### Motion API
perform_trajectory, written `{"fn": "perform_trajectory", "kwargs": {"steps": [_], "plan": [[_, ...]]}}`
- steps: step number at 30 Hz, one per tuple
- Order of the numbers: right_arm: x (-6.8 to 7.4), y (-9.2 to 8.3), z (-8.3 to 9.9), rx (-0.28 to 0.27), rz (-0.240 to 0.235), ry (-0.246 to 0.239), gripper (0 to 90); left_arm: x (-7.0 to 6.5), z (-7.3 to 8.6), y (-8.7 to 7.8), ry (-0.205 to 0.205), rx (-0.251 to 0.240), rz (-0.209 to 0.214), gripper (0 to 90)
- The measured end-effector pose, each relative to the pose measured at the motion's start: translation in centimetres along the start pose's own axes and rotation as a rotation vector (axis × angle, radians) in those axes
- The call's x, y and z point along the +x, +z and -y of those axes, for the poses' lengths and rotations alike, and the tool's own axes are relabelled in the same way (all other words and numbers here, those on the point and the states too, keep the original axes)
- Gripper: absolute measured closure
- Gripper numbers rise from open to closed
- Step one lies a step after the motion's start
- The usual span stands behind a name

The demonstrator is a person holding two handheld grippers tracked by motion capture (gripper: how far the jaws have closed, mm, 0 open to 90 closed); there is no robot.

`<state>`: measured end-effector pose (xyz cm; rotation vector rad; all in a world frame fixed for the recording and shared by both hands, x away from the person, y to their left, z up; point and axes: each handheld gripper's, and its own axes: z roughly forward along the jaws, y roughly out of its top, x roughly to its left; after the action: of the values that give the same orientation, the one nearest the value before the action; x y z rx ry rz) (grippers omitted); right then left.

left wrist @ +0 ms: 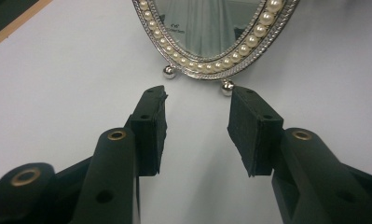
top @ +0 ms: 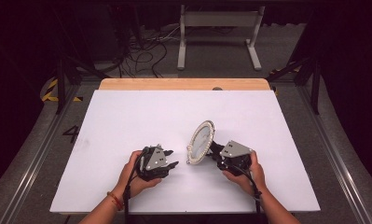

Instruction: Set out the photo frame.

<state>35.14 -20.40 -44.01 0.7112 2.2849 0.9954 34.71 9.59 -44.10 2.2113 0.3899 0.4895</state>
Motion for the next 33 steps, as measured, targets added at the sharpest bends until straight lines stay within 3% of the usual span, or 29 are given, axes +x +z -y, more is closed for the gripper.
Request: {"fn": "perform_trajectory", "kwargs": {"steps": [4, 12, 18, 22, 25, 29, 33], "plan": [[-0.7, -0.3, 0.5, -0.017, -0.049, -0.014, 61.3, 0.1, 0.0, 0.0, 0.002, -0.001, 0.001, 56.8], [-0.7, -0.5, 1.1, -0.036, -0.063, 0.003, 61.4, 0.1, 0.0, -0.1, 0.001, -0.002, -0.003, 56.1], [-0.7, -0.5, 1.2, -0.041, -0.068, 0.040, 48.3, 0.1, -0.1, -0.1, 0.006, 0.004, 0.002, 54.9], [-0.7, -0.7, 0.7, -0.072, -0.071, 0.060, 45.8, 0.0, -0.2, -0.1, 0.010, 0.004, 0.002, 54.4], [-0.3, -0.7, 0.0, -0.082, -0.064, 0.062, 48.0, 0.0, -0.2, -0.1, 0.010, 0.004, 0.002, 54.1], [0.2, -0.2, -0.7, -0.067, -0.006, 0.044, 59.2, 0.0, -0.3, -0.1, 0.008, 0.004, 0.006, 53.6], [0.1, -0.2, -0.8, -0.061, 0.007, 0.044, 61.5, 0.2, -0.2, 0.1, 0.004, 0.007, 0.012, 52.7]]}}
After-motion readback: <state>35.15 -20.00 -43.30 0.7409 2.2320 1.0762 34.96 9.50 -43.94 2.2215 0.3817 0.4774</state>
